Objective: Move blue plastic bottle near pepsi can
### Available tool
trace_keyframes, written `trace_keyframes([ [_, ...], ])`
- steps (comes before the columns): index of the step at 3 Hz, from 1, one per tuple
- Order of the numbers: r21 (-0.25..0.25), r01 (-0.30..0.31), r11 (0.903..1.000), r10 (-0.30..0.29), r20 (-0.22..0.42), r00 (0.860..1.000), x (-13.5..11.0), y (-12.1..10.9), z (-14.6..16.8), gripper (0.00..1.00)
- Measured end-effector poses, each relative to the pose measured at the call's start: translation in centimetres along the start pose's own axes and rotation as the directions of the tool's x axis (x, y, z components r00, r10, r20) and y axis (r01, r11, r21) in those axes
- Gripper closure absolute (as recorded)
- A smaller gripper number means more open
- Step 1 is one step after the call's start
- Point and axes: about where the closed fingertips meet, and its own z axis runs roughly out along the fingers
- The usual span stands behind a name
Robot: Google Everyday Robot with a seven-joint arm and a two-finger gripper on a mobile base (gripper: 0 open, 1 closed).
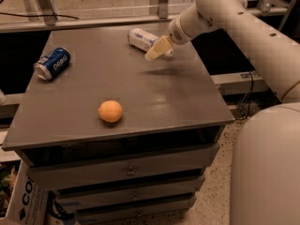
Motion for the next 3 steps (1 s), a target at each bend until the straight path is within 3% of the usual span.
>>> trace_keyframes([
  [1, 0.016, -0.030, 0.9994, 0.030, 0.003, 1.000, -0.6, -0.9, 2.7, 0.00],
  [3, -0.006, -0.053, 0.9986, 0.053, 0.013, 0.999, -1.3, -0.5, 5.8, 0.41],
])
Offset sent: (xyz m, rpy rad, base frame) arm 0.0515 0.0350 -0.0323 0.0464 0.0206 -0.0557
